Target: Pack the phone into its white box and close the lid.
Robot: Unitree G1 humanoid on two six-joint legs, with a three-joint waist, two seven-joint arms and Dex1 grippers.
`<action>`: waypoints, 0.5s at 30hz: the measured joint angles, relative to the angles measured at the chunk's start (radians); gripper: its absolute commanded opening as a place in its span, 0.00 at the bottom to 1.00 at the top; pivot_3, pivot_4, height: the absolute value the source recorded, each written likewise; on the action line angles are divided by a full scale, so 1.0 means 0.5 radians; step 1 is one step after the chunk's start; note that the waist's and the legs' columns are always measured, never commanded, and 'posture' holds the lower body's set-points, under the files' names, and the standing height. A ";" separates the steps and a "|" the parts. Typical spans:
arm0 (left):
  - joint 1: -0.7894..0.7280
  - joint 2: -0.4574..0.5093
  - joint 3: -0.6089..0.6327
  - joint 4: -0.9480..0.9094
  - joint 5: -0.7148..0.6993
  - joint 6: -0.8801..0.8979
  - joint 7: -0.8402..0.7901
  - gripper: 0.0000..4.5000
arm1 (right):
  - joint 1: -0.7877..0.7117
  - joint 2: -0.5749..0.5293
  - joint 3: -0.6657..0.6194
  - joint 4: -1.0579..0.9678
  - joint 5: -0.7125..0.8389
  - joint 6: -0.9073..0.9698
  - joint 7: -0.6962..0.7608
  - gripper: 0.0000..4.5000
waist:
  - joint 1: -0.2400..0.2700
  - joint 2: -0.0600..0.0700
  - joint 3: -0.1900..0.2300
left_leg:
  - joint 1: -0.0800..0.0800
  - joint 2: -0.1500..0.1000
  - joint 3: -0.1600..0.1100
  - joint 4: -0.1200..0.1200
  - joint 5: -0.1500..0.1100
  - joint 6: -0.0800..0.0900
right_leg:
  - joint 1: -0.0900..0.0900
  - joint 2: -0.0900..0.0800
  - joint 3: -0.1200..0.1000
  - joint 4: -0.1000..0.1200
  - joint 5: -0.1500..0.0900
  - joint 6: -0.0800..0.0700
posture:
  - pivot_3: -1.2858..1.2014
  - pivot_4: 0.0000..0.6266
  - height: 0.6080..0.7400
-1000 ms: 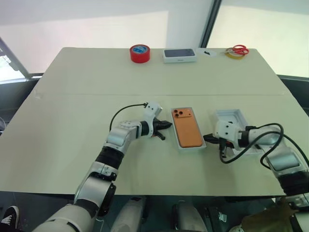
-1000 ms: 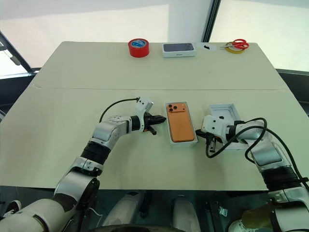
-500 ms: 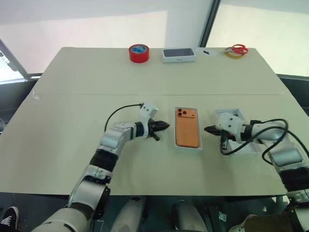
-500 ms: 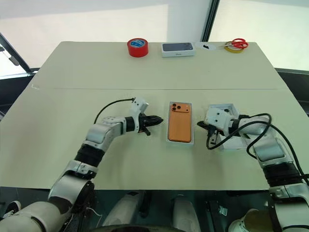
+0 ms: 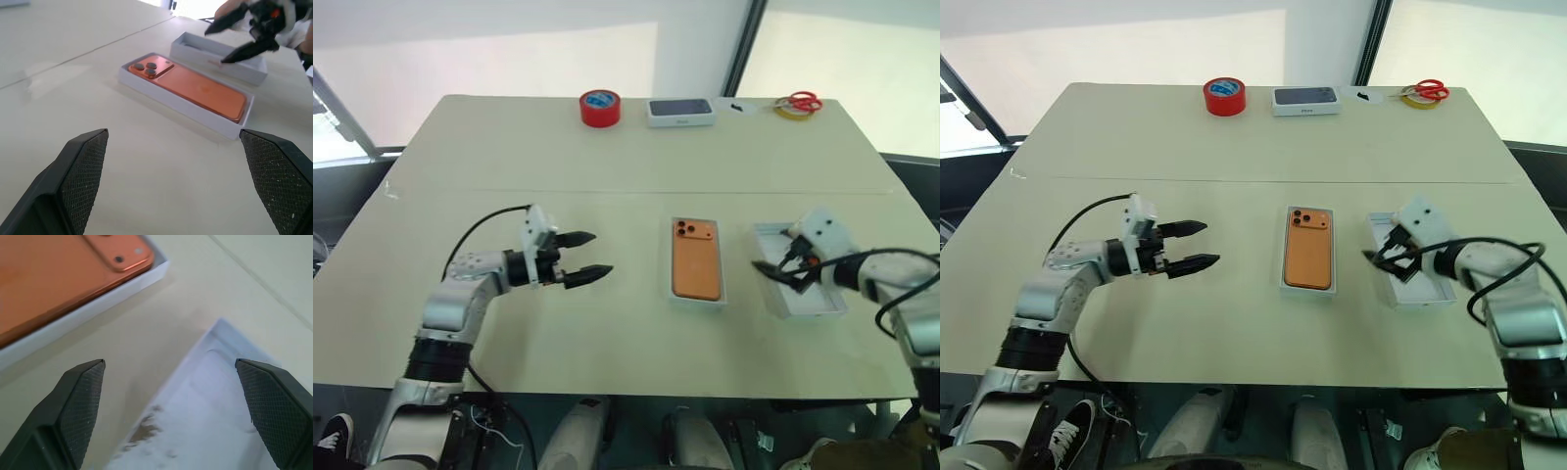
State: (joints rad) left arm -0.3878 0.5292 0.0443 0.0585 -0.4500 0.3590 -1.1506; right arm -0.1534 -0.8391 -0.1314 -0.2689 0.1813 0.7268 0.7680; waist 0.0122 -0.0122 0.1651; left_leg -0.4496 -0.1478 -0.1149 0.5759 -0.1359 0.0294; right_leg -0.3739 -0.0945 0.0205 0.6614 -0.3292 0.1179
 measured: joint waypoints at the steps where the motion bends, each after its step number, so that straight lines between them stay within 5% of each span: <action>1: 0.031 0.029 0.033 0.000 -0.011 -0.050 -0.042 1.00 | 0.052 0.002 0.000 -0.053 0.010 0.081 -0.018 0.99 | -0.001 0.001 0.000 | 0.000 0.000 0.001 0.000 0.000 0.000 | -0.001 0.000 0.001 0.000 0.000 0.000 | 0.52 0.24 0.97; 6: 0.144 0.117 0.058 -0.006 -0.026 -0.294 -0.221 1.00 | 0.113 -0.091 -0.004 -0.275 0.062 0.438 -0.060 0.99 | -0.004 0.002 0.001 | 0.000 0.000 0.003 0.000 -0.001 0.001 | 0.000 -0.001 0.003 -0.001 -0.001 -0.003 | 0.52 0.24 0.97; 15: 0.162 0.158 0.023 0.003 0.088 -0.729 -0.313 1.00 | -0.314 -0.087 -0.034 -0.316 0.407 1.473 -0.092 0.99 | -0.004 0.003 0.001 | -0.008 0.001 0.004 -0.003 -0.001 0.001 | -0.006 -0.001 0.002 -0.007 -0.002 -0.004 | 0.52 0.24 0.97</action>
State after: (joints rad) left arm -0.3070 0.6082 0.0558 0.0603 -0.4061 -0.0056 -1.3068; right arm -0.3105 -0.8827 -0.1487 -0.4269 0.3846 1.4634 0.7221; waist 0.0103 -0.0109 0.1656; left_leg -0.4536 -0.1473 -0.1131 0.5743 -0.1364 0.0301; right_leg -0.3771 -0.0952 0.0215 0.6580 -0.3301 0.1158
